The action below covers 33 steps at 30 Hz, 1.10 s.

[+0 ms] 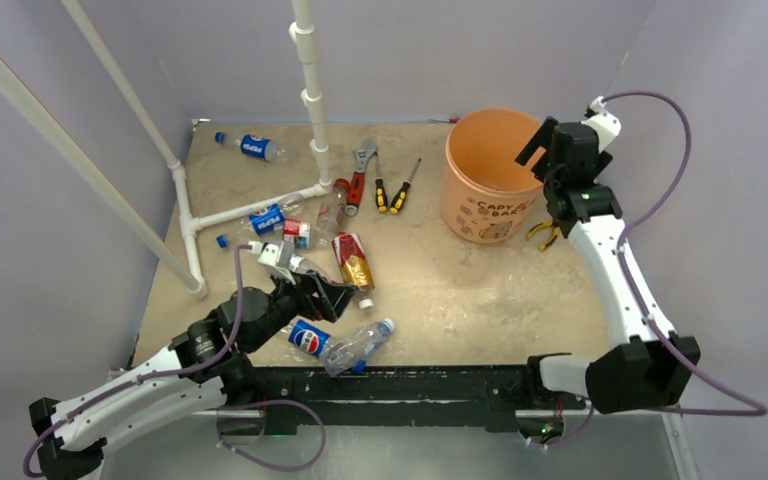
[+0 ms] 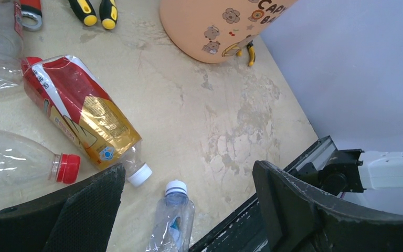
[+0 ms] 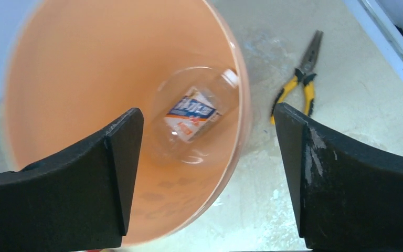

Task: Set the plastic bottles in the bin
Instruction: Place the trash bin at the center of the board, then pick up the plastic bottle at the center of the board.

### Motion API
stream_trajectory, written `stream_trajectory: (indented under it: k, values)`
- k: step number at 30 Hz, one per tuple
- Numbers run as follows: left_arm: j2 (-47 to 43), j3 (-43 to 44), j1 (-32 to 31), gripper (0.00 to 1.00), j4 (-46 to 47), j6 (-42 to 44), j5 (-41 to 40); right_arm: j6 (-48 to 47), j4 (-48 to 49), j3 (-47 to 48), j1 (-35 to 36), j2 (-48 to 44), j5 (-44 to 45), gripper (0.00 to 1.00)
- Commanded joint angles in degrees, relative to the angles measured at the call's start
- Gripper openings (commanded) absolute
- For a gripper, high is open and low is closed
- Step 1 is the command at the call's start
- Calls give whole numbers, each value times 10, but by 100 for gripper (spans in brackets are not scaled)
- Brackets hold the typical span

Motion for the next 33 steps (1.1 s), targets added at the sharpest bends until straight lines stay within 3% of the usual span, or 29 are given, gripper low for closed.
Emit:
stream_trajectory:
  k: [1,6,10,13,20,24,29,33]
  values:
    - [-4,27,0,91,-11,0,-25,1,5,69,0,-80,-57,95]
    - [-9,38,0,91,-78,-20,-88,-13,44,26,17,-207,-246,93]
    - [12,48,0,91,-150,-67,-174,11,152,-111,32,-305,-535,88]
    - [24,50,0,92,-176,-103,-211,51,237,-200,49,-371,-639,88]
    - [78,53,0,91,-170,-112,-189,44,258,-321,73,-504,-660,89]
    - [151,85,0,90,-181,-105,-180,46,275,-364,83,-533,-670,89]
    - [250,120,0,90,-126,-83,-175,42,263,-391,89,-547,-649,88]
    - [362,172,0,93,-140,-97,-231,33,247,-394,92,-552,-641,88]
